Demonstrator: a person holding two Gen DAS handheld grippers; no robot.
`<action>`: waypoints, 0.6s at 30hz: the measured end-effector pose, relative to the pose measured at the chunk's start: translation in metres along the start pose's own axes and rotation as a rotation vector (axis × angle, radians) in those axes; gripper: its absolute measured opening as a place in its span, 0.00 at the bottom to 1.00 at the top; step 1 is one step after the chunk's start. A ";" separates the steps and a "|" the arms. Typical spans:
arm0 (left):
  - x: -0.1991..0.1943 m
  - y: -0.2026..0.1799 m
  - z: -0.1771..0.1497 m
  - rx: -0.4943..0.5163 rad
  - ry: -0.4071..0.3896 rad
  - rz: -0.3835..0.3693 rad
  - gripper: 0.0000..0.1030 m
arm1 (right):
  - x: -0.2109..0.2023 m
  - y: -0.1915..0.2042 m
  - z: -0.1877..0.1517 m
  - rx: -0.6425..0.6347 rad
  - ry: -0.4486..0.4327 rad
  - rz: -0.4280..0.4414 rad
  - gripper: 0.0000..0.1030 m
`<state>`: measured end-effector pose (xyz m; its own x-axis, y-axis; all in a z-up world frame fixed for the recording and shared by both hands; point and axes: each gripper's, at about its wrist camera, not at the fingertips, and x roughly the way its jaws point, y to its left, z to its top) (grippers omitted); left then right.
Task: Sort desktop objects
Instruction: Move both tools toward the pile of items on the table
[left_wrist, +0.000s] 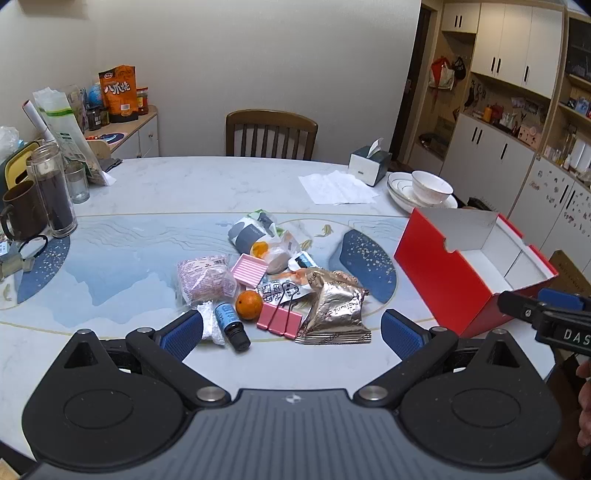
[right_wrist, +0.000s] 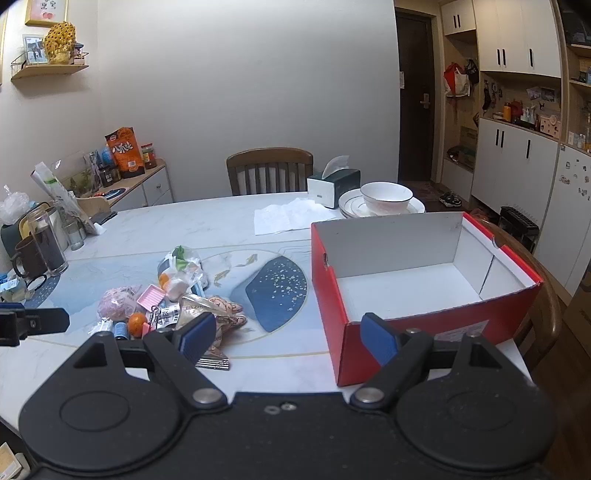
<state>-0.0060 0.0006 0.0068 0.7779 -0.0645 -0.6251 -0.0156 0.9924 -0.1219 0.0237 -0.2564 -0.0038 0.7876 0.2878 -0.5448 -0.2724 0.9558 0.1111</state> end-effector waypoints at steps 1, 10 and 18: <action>0.000 0.000 0.000 -0.002 -0.002 -0.003 1.00 | 0.000 0.000 0.000 -0.003 0.001 0.003 0.83; 0.005 0.004 0.005 -0.029 0.001 0.019 1.00 | 0.003 0.005 -0.001 -0.048 0.001 0.036 0.83; 0.014 0.006 0.007 0.004 -0.041 0.073 1.00 | 0.009 0.009 0.004 -0.101 0.006 0.086 0.83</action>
<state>0.0090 0.0062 0.0023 0.7996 0.0120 -0.6004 -0.0705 0.9948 -0.0739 0.0301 -0.2450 -0.0046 0.7555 0.3677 -0.5422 -0.3935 0.9164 0.0732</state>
